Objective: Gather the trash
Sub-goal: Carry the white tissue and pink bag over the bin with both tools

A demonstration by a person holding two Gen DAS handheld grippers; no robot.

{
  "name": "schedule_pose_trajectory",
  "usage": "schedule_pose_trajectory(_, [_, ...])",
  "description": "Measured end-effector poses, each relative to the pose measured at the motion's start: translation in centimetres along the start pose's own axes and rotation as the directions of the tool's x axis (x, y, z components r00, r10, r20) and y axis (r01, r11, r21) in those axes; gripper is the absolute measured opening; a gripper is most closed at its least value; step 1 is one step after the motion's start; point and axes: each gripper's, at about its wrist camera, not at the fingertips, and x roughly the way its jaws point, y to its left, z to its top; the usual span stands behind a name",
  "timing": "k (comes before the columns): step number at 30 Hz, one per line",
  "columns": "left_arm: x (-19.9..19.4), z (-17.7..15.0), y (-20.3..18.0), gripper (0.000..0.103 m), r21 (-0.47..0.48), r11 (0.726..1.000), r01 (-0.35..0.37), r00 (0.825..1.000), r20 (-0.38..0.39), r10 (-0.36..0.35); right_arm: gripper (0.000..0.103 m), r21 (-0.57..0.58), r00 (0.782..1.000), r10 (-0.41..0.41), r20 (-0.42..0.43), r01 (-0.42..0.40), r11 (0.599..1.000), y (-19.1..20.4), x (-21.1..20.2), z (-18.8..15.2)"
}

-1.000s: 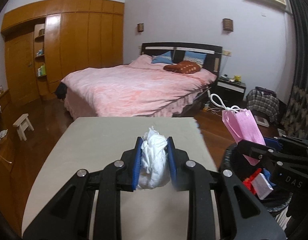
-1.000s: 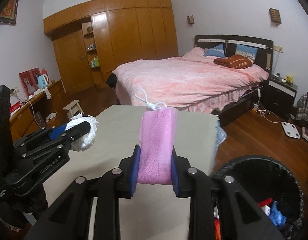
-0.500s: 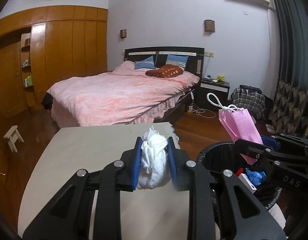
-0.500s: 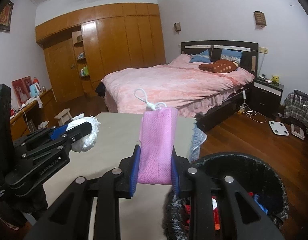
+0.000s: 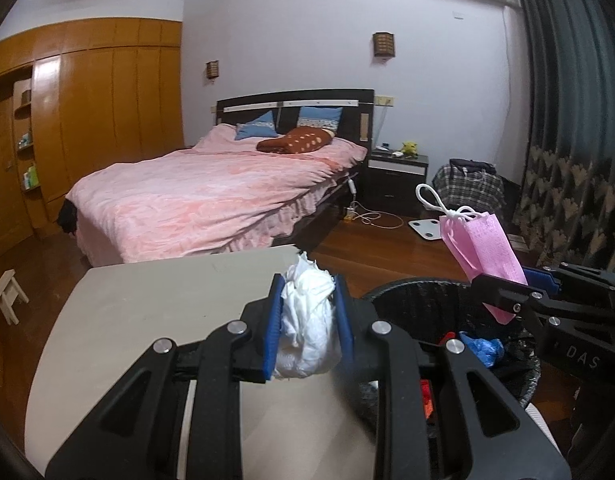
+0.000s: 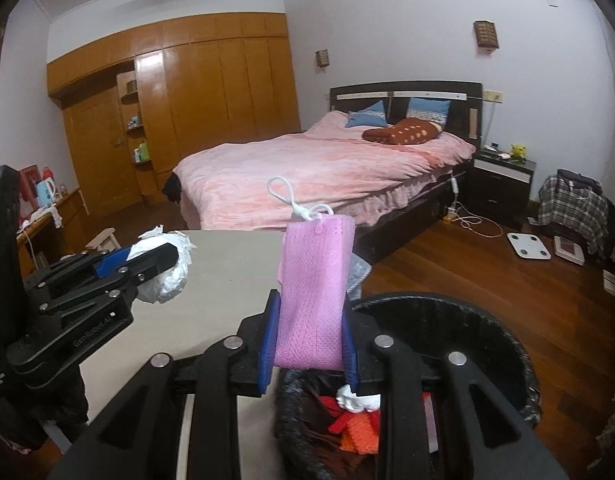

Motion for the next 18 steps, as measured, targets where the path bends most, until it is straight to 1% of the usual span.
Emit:
schedule_pose_trajectory(11, [2.7, -0.4, -4.2, 0.025, 0.05, 0.994, 0.093, 0.995, -0.027, -0.092, 0.027, 0.052, 0.995, -0.1, -0.029, 0.101, 0.993, -5.3, -0.6, -1.6])
schedule_pose_trajectory(18, [4.2, -0.6, -6.7, 0.025, 0.079, 0.986, 0.145, 0.989, -0.045, -0.142, 0.027, 0.07, 0.988, -0.148, -0.04, 0.15, 0.986, -7.3, -1.0, -2.3])
